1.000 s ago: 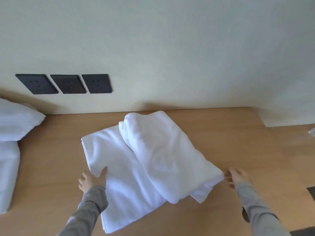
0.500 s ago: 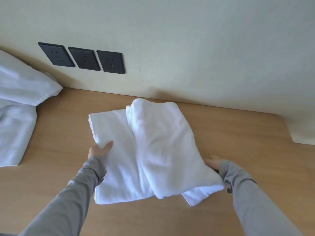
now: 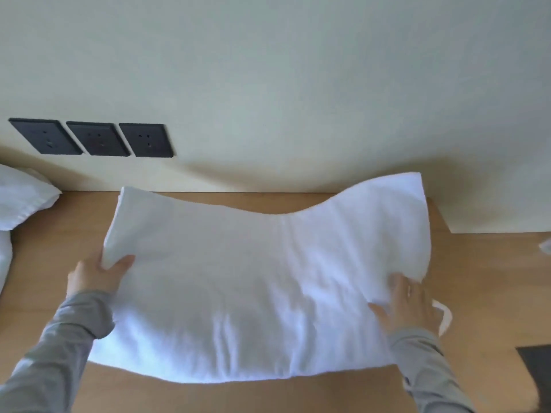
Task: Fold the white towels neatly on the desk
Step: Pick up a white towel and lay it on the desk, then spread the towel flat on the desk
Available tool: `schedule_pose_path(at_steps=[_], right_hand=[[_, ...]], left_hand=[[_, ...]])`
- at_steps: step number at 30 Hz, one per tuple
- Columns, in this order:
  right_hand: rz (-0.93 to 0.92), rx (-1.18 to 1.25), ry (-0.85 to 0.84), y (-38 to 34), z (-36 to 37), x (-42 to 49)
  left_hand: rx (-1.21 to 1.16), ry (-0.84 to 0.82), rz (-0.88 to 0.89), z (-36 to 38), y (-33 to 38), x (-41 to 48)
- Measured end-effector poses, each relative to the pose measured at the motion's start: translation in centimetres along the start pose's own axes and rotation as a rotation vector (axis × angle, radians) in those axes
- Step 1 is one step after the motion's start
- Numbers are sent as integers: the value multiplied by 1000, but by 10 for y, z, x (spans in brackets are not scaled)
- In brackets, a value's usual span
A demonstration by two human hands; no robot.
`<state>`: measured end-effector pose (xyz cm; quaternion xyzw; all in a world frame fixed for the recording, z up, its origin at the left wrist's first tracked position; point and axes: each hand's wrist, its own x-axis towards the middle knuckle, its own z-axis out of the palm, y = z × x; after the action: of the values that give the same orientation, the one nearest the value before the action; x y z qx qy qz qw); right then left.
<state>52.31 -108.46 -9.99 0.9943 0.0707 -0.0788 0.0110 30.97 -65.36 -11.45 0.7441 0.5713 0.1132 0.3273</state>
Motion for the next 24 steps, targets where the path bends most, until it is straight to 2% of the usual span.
schedule_pose_path(at_steps=[1, 3, 7, 12, 20, 24], right_hand=[[40, -81, -111, 6, 14, -1], [48, -88, -296, 8, 40, -1], [-98, -77, -447, -26, 79, -5], [-268, -115, -352, -86, 102, -26], [-825, -158, -329, -222, 112, -64], [-857, -219, -338, -250, 125, -74]], left_hand=[[34, -35, -18, 9, -6, 3], [134, -117, -58, 27, -21, 8], [135, -231, -193, 42, -58, 7], [147, -271, -286, 34, -103, -15], [175, -269, -324, 32, -125, -36], [246, -270, -287, 29, -130, -38]])
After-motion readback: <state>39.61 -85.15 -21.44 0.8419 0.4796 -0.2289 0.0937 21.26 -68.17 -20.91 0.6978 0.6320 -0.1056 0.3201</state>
